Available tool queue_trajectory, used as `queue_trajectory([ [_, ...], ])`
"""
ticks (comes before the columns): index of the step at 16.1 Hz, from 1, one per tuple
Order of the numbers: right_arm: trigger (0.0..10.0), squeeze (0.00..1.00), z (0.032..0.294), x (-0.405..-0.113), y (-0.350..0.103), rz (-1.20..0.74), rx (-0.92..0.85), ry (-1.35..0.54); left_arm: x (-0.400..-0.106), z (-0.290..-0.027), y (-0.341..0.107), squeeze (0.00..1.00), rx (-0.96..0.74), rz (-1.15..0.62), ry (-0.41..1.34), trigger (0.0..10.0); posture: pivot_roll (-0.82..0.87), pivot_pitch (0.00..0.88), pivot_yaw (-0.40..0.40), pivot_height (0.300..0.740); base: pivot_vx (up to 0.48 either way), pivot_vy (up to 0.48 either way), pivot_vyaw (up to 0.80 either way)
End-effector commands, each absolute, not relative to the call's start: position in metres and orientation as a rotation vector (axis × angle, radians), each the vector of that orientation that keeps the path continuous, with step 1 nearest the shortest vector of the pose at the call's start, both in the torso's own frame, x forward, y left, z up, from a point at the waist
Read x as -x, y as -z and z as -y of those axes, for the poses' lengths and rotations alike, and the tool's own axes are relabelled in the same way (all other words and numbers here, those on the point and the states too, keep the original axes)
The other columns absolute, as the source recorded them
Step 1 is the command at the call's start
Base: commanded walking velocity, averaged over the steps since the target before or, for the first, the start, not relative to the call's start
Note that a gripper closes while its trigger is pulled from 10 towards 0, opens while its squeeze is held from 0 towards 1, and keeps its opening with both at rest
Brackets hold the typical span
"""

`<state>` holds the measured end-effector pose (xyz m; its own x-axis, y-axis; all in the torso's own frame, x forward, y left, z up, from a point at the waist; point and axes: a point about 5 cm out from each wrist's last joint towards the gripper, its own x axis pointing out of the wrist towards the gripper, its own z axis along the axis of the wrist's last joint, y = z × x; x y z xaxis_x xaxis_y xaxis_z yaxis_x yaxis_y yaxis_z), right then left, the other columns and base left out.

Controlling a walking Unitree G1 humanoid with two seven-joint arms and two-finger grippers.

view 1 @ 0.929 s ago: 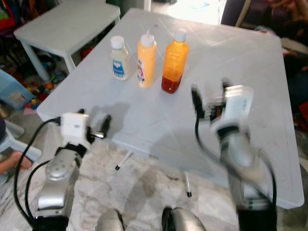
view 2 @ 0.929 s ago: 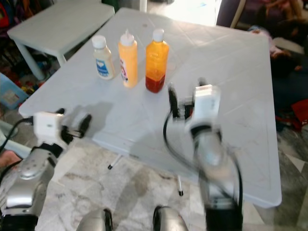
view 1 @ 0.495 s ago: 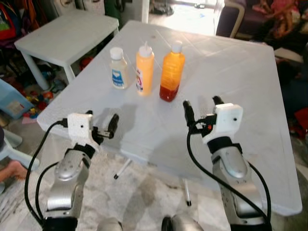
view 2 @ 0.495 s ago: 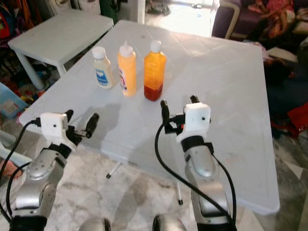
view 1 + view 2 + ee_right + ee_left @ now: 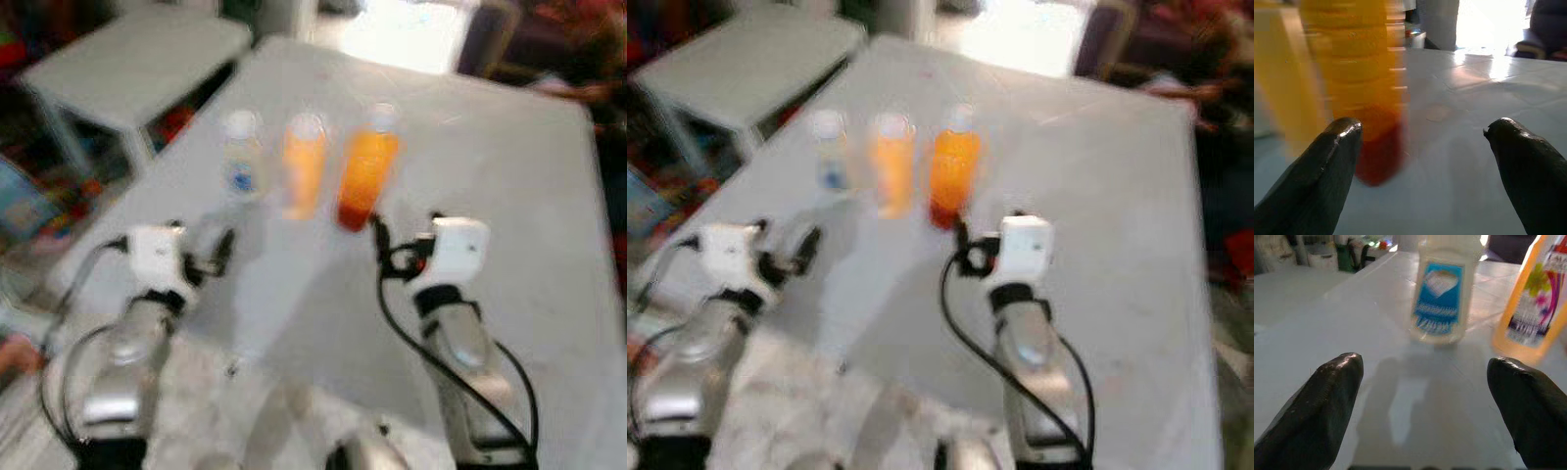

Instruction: Restocking fridge

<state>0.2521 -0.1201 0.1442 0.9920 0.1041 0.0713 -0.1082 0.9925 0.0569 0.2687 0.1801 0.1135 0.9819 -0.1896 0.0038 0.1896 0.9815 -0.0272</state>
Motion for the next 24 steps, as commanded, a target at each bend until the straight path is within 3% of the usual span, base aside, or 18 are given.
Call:
queue_trajectory([
  [1,10.0,0.00,0.129,-0.248,-0.141,0.045,-0.040,-0.074,-0.269,-0.170,-0.114,0.00,0.040,0.010,0.239,10.0,-0.05,0.089,-0.038,0.740,0.000,0.000,0.00],
  [8,10.0,0.00,0.128,-0.252,-0.147,0.083,0.008,-0.109,-0.276,-0.185,-0.116,0.00,-0.001,0.015,0.207,10.0,-0.04,0.093,-0.032,0.740,0.000,0.000,0.00],
  [15,10.0,0.00,0.136,-0.293,-0.192,0.246,0.138,-0.255,-0.278,-0.185,-0.117,0.00,-0.013,0.025,0.189,10.0,-0.03,0.089,-0.030,0.740,0.000,0.000,0.00],
  [24,10.0,0.00,0.114,-0.301,-0.218,0.321,0.111,-0.495,-0.280,-0.180,-0.117,0.00,-0.021,0.029,0.196,10.0,-0.02,0.086,-0.028,0.740,0.000,0.000,0.00],
])
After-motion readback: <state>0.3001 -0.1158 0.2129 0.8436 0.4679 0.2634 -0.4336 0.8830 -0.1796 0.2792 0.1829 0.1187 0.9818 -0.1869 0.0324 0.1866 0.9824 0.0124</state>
